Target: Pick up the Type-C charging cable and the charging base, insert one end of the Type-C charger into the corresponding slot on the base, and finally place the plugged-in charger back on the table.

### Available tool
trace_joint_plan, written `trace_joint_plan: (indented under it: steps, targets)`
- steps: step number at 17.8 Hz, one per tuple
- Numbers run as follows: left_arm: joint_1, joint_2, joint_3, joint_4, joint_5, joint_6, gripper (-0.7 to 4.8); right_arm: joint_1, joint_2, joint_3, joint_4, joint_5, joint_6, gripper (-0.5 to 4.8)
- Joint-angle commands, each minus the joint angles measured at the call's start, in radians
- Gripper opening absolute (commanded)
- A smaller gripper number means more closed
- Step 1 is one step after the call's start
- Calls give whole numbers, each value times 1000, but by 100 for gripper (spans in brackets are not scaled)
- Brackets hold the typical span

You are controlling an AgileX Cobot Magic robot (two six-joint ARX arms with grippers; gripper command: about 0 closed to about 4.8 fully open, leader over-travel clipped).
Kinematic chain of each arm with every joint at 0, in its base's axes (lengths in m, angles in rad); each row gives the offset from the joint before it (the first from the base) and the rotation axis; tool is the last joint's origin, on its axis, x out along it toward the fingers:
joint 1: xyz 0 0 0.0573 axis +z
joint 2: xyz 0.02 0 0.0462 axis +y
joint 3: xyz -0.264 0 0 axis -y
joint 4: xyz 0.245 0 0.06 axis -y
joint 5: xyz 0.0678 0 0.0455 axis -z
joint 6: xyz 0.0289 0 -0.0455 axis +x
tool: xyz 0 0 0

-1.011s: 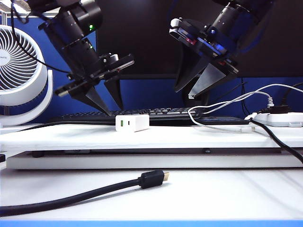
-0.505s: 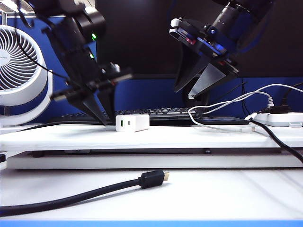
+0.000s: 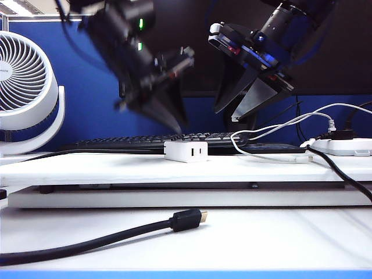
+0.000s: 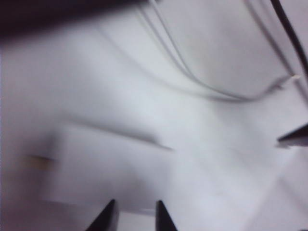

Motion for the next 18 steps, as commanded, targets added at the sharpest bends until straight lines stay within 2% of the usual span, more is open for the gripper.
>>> trace_joint_plan:
  steps: [1,2,3,4,5,7,8,10,13,18]
  targets:
    - [3,-5,100,-113,-133,276,135,1,-8,5,-21,1,0,243]
    - [3,-5,142,-138,-130,433,204,1,-8,5,-29,1,0,243]
    - [2,-5,156,-140,-127,523,277,1,-8,5,-34,1,0,244]
    - [2,-5,164,-135,-119,652,389,1,-10,5,-43,-3,0,244]
    - [2,-5,164,-138,-91,760,461,1,-14,5,-54,-2,0,250]
    - [3,-1,161,-153,-36,927,479,1,-32,5,-62,-3,0,286]
    - [3,2,161,-153,-33,965,479,1,-51,5,-61,-2,0,286]
    - [3,18,161,-150,-20,971,479,1,-93,5,-55,2,0,286]
    - [3,60,161,-149,51,974,479,1,-173,5,-36,2,0,285]
    - [5,135,161,-151,49,1050,479,1,-288,5,-17,21,0,285]
